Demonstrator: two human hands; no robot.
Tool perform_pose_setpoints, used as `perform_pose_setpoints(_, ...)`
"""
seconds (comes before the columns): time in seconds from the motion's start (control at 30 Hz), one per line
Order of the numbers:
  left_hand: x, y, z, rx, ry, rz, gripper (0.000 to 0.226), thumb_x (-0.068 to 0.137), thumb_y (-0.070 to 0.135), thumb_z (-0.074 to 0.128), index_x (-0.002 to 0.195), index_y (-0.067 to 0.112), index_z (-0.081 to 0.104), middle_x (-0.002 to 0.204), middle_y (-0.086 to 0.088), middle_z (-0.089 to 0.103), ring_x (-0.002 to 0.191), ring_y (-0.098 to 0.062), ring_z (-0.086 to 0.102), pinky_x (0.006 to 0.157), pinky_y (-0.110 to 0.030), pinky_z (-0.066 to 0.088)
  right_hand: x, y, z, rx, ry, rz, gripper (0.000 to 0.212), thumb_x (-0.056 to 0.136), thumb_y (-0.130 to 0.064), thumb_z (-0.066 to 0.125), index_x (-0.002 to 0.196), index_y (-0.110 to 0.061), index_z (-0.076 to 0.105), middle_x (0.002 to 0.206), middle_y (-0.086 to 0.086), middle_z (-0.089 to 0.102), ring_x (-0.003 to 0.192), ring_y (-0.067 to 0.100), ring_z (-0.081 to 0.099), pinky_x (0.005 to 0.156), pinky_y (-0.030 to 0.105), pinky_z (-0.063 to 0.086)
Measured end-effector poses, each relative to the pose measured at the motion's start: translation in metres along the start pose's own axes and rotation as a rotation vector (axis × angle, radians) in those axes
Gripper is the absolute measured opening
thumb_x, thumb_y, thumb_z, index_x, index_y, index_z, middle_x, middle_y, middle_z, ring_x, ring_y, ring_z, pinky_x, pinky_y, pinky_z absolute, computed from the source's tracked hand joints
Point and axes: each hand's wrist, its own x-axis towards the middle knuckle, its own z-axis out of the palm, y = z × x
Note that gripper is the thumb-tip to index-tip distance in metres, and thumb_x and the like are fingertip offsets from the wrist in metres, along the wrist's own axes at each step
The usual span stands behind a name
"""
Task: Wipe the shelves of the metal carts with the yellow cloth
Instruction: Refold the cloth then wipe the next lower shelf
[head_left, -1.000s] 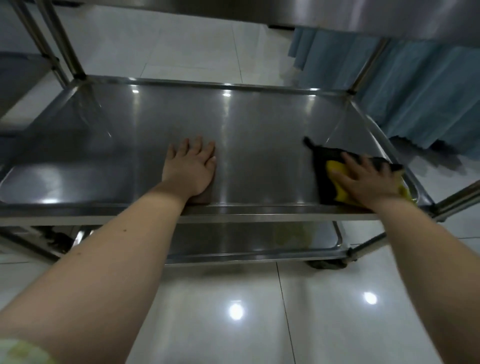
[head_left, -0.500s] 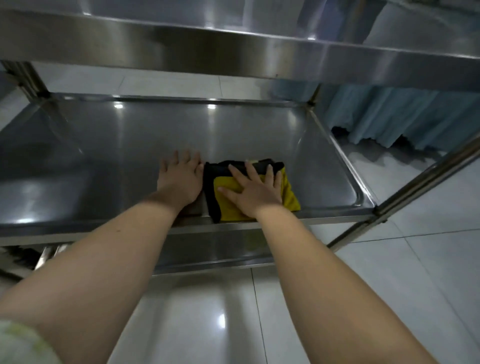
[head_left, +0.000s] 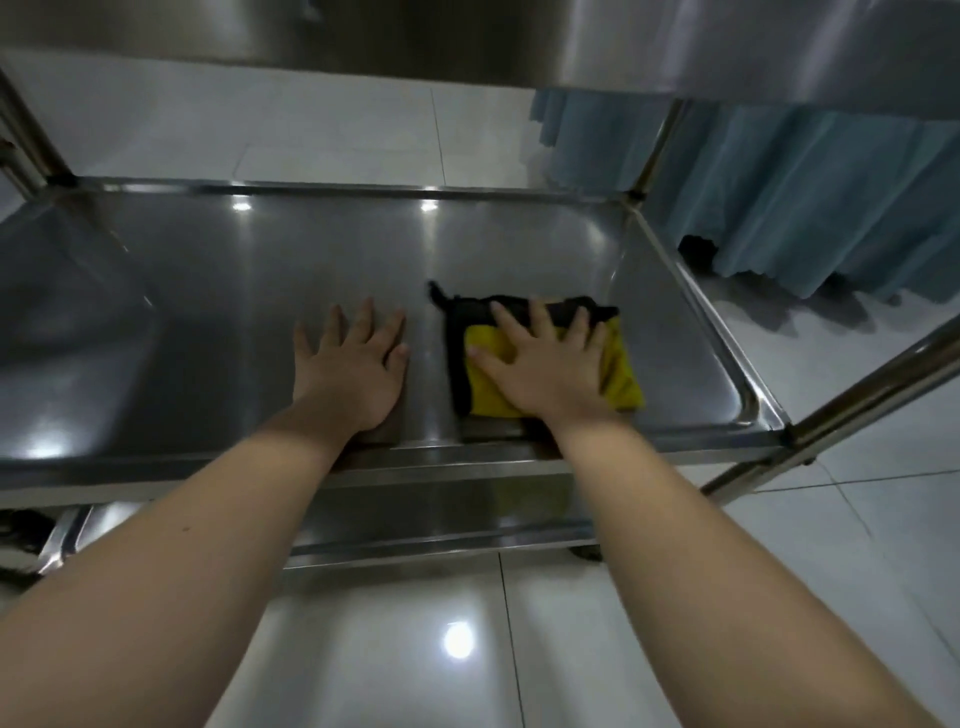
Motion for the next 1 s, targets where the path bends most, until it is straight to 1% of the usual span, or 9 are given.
perform_pose_setpoints(0.07,0.000,0.000,0.002,0.009,0.011,0.008,0.054,0.103,0.050,0.011,0.155,0.041,0.001,0.166,0.004,-0.003,0.152,-0.030,-0.001,0.118,-0.059,0.001,0.039,-0.025,-0.006,0.032,-0.018,-0.033,0.077,0.083,-0.086,0.016,0.151,-0.053,0.003,0.165,-0.003,-0.003,0.146,0.048,-0.011,0.114,0.063,-0.012)
perform_pose_setpoints(0.23,0.002,-0.001,0.002,0.023,0.023,0.009,0.055,0.103,0.050,0.011,0.155,0.040,-0.001,0.166,0.006,-0.002,0.152,-0.028,-0.003,0.119,-0.057,0.003,0.111,-0.039,-0.017,0.060,-0.061,0.046,0.079,0.082,-0.086,0.018,0.152,-0.051,0.007,0.166,-0.002,0.000,0.146,0.048,-0.010,0.114,0.063,-0.012)
perform_pose_setpoints(0.33,0.001,0.001,0.000,0.002,0.014,-0.005,0.054,0.103,0.049,0.012,0.155,0.040,-0.001,0.166,0.006,-0.003,0.152,-0.026,-0.004,0.119,-0.057,0.000,0.080,-0.036,-0.016,0.053,-0.067,-0.012,0.078,0.084,-0.085,0.017,0.152,-0.051,0.005,0.166,-0.003,-0.002,0.146,0.047,-0.010,0.115,0.063,-0.011)
perform_pose_setpoints(0.5,-0.002,0.002,-0.001,-0.012,0.003,-0.009,0.055,0.103,0.050,0.011,0.155,0.041,-0.002,0.166,0.003,-0.005,0.152,-0.028,-0.005,0.118,-0.059,-0.001,-0.035,-0.013,0.001,-0.005,-0.050,-0.147,0.074,0.084,-0.084,0.013,0.150,-0.055,-0.002,0.165,-0.008,-0.008,0.146,0.045,-0.014,0.115,0.061,-0.013)
perform_pose_setpoints(0.57,-0.003,0.000,-0.002,-0.025,0.003,-0.004,0.055,0.102,0.051,0.012,0.156,0.041,0.000,0.166,0.004,-0.005,0.152,-0.028,-0.004,0.118,-0.059,-0.001,-0.043,0.013,-0.002,-0.006,-0.049,-0.145,0.072,0.084,-0.084,0.015,0.149,-0.058,-0.002,0.164,-0.012,-0.007,0.148,0.042,-0.013,0.117,0.059,-0.011)
perform_pose_setpoints(0.7,-0.002,0.000,-0.002,-0.036,0.004,0.000,0.056,0.101,0.053,0.014,0.155,0.043,0.004,0.166,0.005,-0.003,0.152,-0.029,-0.003,0.118,-0.060,-0.001,-0.012,0.098,-0.018,0.013,-0.066,0.135,0.075,0.081,-0.087,0.018,0.148,-0.058,0.003,0.165,-0.012,0.000,0.149,0.041,-0.005,0.117,0.058,-0.008)
perform_pose_setpoints(0.8,0.000,0.005,-0.002,-0.030,0.022,0.001,0.054,0.101,0.053,0.014,0.154,0.046,0.007,0.166,0.004,0.001,0.152,-0.031,0.000,0.118,-0.061,0.000,0.011,0.099,-0.017,0.032,-0.046,0.388,0.079,0.082,-0.086,0.016,0.152,-0.052,0.003,0.165,-0.005,-0.001,0.146,0.047,-0.006,0.115,0.063,-0.008)
perform_pose_setpoints(0.87,0.002,0.006,-0.003,-0.021,0.016,-0.005,0.053,0.102,0.053,0.014,0.154,0.047,0.006,0.166,0.004,0.001,0.151,-0.031,0.001,0.118,-0.060,0.000,0.030,0.052,-0.012,0.046,-0.050,0.311,0.080,0.082,-0.086,0.016,0.152,-0.050,0.003,0.166,-0.002,-0.002,0.145,0.052,-0.008,0.113,0.065,-0.009)
perform_pose_setpoints(1.0,0.003,0.004,-0.003,-0.002,0.021,-0.020,0.053,0.103,0.051,0.014,0.154,0.047,0.002,0.166,0.005,0.000,0.152,-0.028,-0.001,0.118,-0.058,0.001,0.063,-0.031,-0.005,0.025,-0.039,-0.033,0.080,0.082,-0.086,0.019,0.152,-0.051,0.004,0.165,-0.004,-0.002,0.146,0.047,-0.011,0.115,0.062,-0.012)
